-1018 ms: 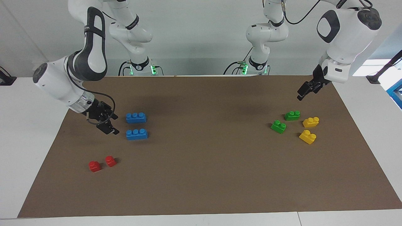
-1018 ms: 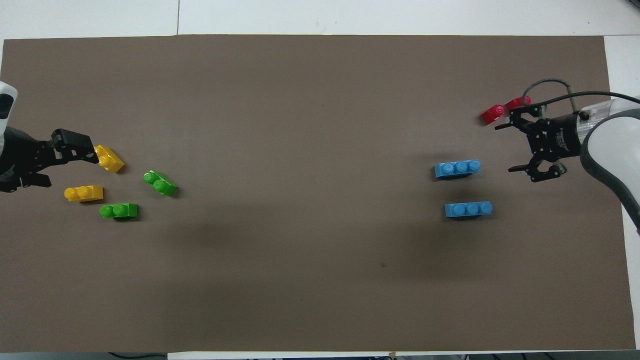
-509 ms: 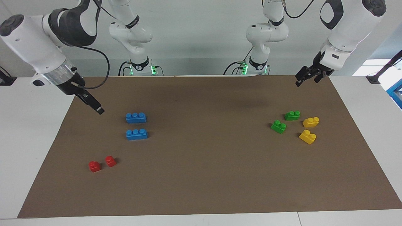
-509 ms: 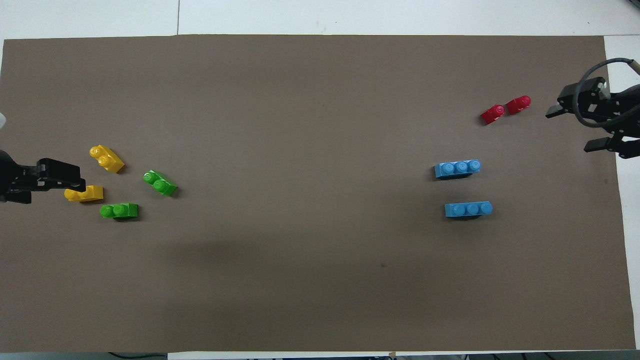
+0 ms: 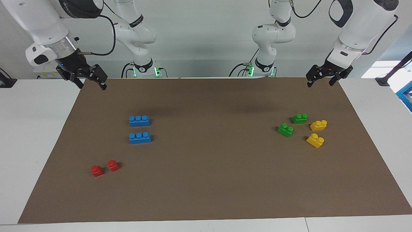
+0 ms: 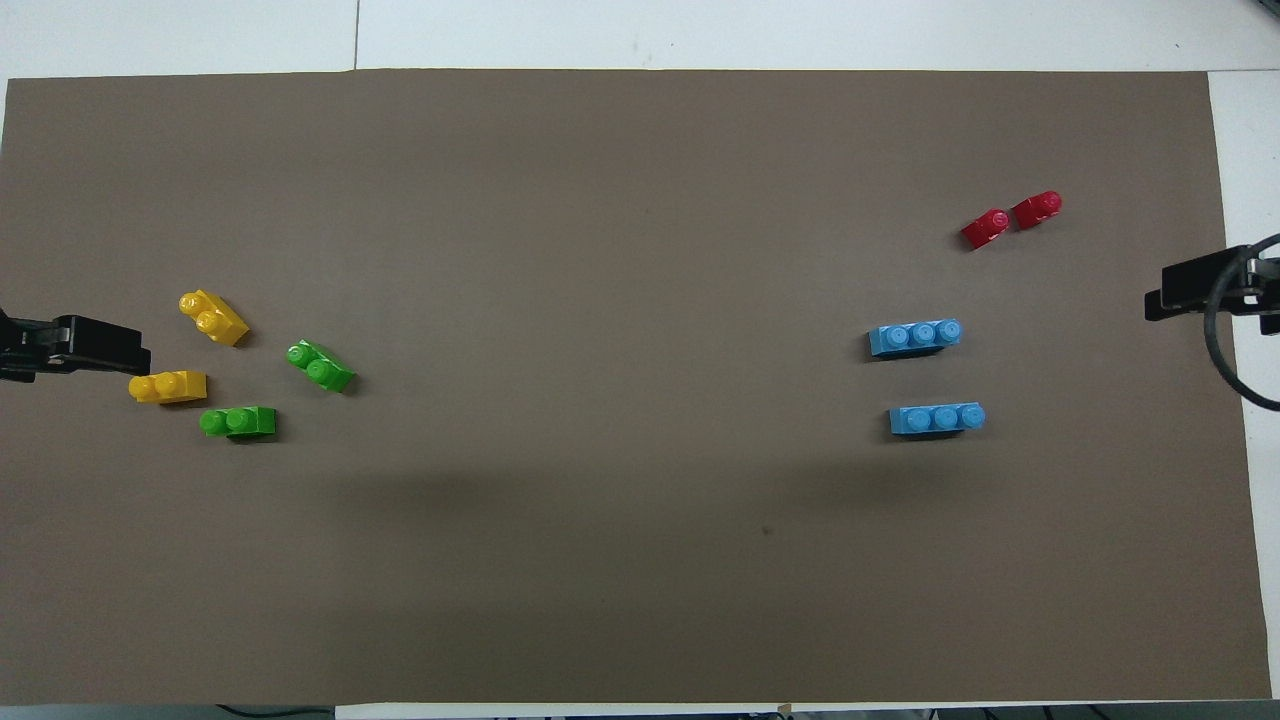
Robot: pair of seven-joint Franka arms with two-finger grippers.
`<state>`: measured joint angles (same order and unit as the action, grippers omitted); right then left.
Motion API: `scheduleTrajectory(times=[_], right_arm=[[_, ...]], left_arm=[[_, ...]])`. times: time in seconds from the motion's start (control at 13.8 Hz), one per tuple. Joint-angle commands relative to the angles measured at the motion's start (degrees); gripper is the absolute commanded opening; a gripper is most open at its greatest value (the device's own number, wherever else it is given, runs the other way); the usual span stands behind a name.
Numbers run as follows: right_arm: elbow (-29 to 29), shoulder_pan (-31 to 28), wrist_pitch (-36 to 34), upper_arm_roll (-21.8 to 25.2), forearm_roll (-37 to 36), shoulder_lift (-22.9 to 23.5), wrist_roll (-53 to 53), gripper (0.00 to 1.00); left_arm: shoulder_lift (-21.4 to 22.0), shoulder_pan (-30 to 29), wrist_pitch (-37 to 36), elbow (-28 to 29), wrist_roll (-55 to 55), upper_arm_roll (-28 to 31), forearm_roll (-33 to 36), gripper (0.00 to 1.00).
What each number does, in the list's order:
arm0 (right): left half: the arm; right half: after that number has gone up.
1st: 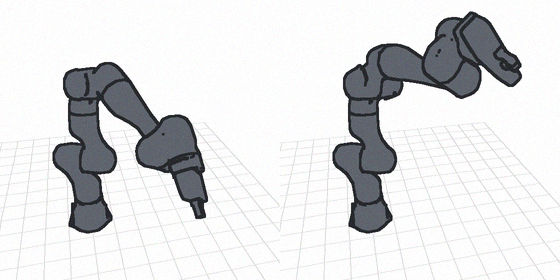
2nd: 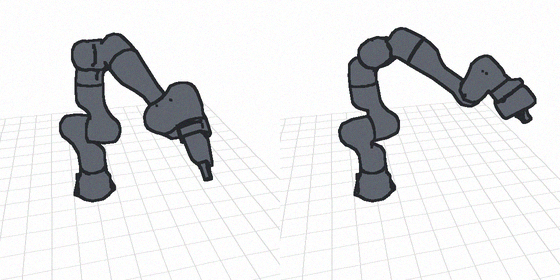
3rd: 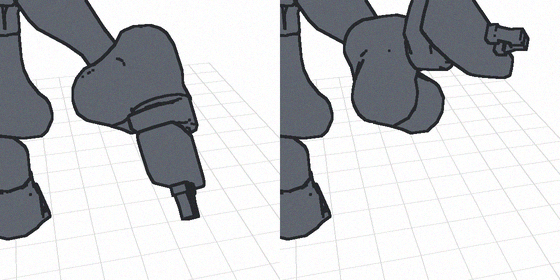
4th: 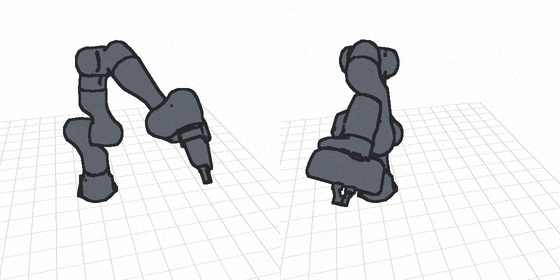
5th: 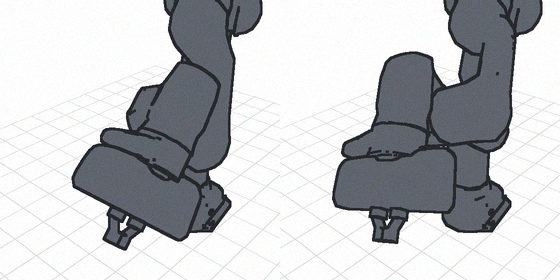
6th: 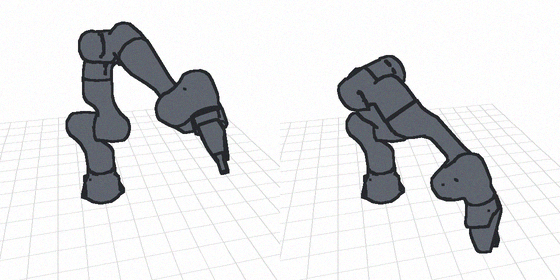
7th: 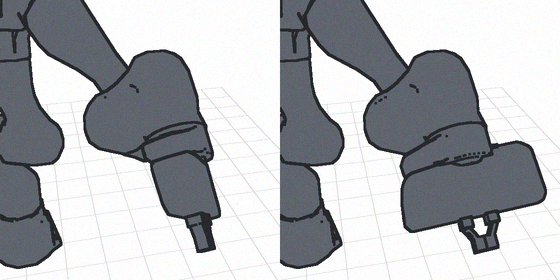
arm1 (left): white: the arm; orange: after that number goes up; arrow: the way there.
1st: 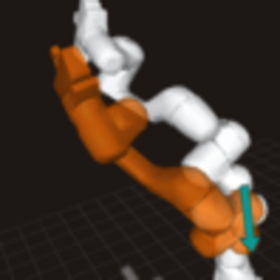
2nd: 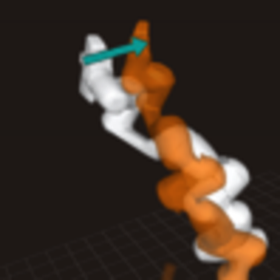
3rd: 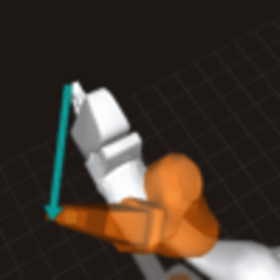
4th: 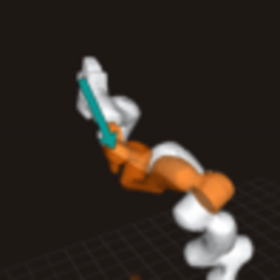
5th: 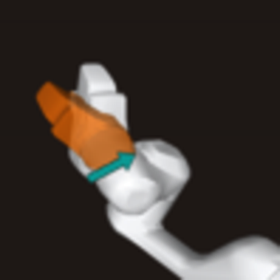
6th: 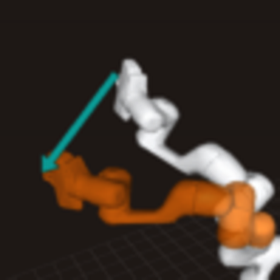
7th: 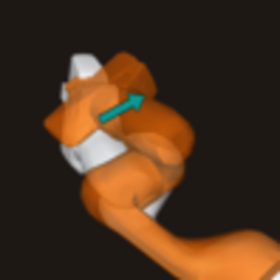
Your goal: Remove green block with left arm and hold with right
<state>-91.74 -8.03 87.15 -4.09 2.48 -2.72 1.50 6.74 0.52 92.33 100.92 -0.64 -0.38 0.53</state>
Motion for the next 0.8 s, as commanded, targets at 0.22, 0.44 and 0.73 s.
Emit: scheduleTrajectory(times=[0.22, 0.44, 0.73], right_arm=[[-0.3, 3.4, -2.4, -0.6, -3.3, -3.3, -3.7, 1.00], [0.0, 3.3, -1.5, -0.6, -3.3, -1.9, -3.7, 1.00], [-0.2, 3.3, -1.2, -0.6, -3.2, -1.9, -3.5, 1.00]], left_arm=[[-1.0, -0.6, -1.5, -2.2, -0.6, -0.3, 0.2, 1.00], [-2.3, -0.6, -3.9, -4.9, -0.5, 0.1, -1.1, 1.00], [-2.2, -0.3, -4.0, -5.0, -0.4, 0.2, -1.2, 1.00]])
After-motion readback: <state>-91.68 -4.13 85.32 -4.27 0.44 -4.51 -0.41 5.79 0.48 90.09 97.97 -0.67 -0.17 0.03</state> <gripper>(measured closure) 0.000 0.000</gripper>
